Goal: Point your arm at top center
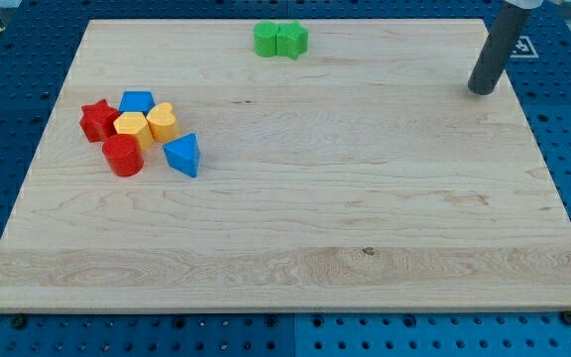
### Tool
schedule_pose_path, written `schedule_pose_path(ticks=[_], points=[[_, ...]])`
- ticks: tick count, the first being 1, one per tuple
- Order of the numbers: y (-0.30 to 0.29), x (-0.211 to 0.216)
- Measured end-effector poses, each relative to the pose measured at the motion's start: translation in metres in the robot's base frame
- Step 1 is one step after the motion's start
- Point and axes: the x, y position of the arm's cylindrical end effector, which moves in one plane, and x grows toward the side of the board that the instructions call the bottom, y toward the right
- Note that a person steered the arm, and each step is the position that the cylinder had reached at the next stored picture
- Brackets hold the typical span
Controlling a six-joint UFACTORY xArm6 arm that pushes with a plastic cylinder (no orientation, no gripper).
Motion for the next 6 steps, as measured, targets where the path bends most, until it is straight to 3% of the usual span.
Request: schedule_pose_path(ticks=[2,6], points=[[-0.024,0.000],[-0.357,-0.041]])
